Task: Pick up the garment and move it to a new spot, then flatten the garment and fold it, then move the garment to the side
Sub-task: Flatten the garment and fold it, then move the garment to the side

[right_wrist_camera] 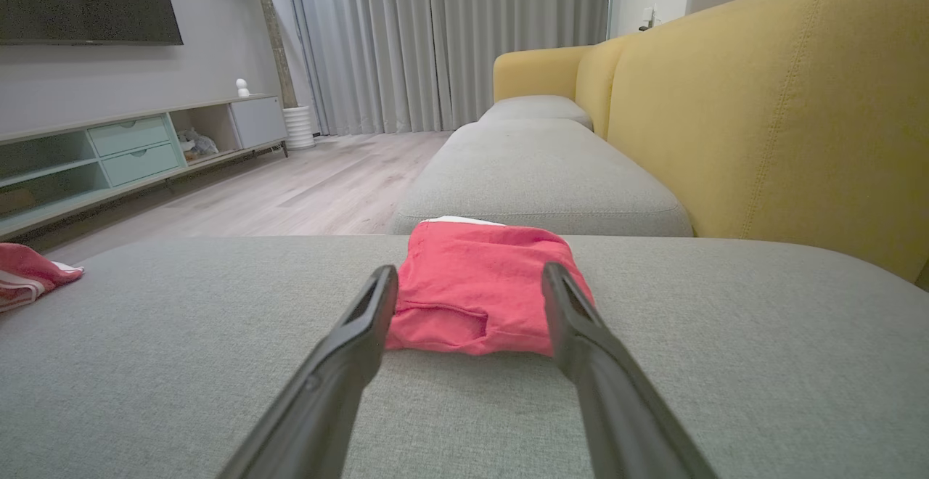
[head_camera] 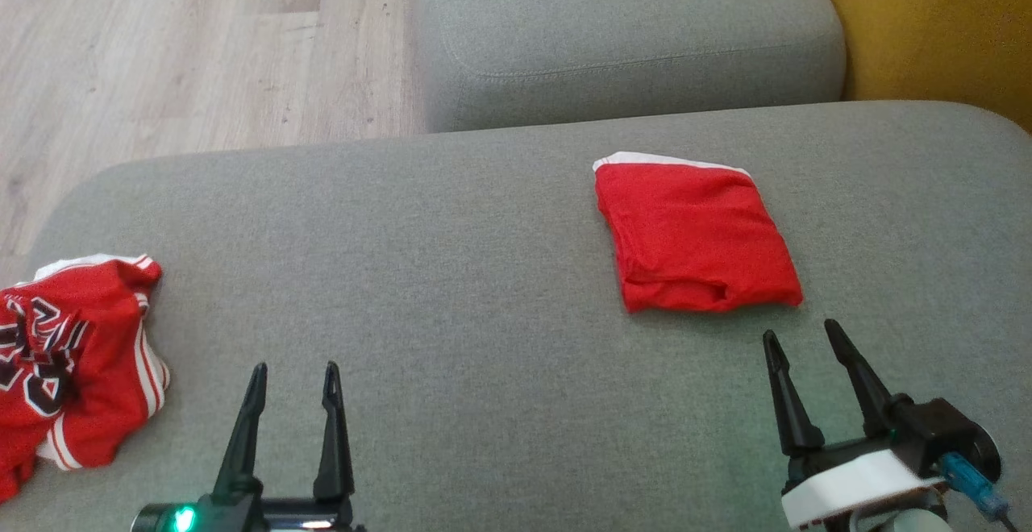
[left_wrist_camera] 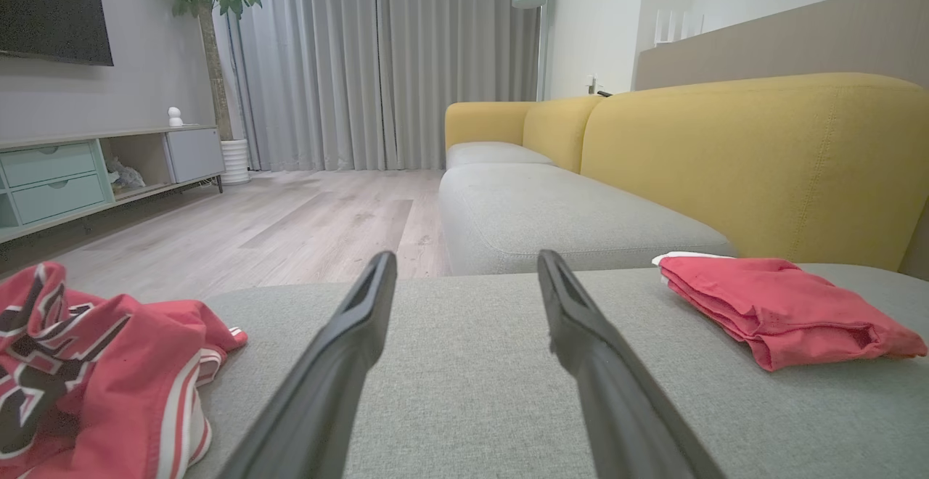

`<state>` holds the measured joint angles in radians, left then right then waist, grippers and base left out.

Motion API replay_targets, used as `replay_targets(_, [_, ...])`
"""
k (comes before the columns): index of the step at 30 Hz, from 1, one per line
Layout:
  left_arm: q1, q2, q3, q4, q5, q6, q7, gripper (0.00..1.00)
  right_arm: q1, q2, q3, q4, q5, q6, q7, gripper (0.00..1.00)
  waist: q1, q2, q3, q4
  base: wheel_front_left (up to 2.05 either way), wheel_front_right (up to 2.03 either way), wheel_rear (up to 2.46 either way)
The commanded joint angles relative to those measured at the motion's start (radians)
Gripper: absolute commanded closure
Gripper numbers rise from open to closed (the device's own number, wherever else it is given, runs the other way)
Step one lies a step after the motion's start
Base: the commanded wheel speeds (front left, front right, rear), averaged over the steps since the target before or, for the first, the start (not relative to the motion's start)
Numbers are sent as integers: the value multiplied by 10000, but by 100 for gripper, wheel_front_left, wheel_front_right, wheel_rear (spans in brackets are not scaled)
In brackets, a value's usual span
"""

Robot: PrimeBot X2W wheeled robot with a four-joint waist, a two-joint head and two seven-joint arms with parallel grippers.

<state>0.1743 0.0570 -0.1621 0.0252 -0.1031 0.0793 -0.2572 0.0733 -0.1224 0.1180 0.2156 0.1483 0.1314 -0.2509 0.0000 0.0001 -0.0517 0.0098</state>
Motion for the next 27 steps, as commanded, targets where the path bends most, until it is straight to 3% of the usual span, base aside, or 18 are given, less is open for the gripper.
replay_targets(1, [-229,-67,254,-291,116,62,-45,0,-220,-61,212,-261,-22,-7,-108,0,0,-1,-11,6,0,0,0])
replay_targets(17, [-224,-68,353,-149,-254,258,-45,0,-397,74,200,63,135,-7,-108,0,0,-1,290,-61,0,0,0])
replay_targets(27, [-660,-68,155,3,-428,515,-45,0,-2220,-40,-226,1410,461,-7,-109,0,0,-1,1368,-142,0,0,0])
